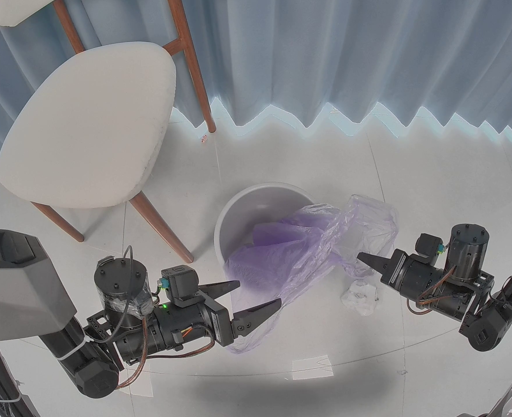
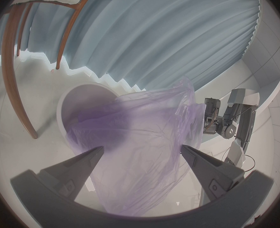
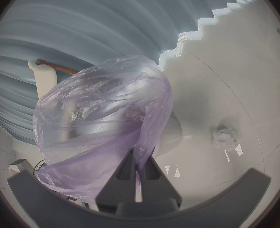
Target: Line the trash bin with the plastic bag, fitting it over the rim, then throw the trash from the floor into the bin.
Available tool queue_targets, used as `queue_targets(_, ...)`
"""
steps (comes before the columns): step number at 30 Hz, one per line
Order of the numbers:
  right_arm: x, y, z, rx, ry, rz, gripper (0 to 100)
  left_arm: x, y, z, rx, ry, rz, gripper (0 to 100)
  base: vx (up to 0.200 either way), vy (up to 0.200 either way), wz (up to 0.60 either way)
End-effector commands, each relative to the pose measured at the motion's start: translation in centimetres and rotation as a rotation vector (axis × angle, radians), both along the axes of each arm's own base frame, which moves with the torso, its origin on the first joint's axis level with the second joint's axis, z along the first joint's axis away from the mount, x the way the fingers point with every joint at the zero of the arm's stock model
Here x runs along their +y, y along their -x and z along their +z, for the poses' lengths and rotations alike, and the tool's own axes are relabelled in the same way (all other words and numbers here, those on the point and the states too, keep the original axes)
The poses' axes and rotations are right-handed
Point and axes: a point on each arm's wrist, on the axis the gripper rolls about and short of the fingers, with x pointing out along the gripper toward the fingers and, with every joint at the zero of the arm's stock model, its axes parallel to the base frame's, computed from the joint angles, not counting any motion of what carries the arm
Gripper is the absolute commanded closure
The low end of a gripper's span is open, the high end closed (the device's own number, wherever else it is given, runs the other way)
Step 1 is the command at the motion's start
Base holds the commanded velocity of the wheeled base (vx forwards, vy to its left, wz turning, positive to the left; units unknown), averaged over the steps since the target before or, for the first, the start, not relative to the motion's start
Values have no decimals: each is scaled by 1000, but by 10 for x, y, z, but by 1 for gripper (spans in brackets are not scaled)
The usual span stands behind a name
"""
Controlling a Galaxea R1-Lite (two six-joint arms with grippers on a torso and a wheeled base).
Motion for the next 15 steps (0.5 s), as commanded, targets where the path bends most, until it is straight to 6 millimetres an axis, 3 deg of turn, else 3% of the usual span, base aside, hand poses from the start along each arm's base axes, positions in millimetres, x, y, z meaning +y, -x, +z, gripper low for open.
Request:
queue_targets(1, -1, 0, 2, -7, -3, -2, 100, 0, 0, -4, 10, -10, 2, 0, 0, 0, 0)
queue_targets(15, -1, 1, 2, -5, -2, -2, 100, -1, -2, -4, 5, -13, 4, 0, 0, 0, 0)
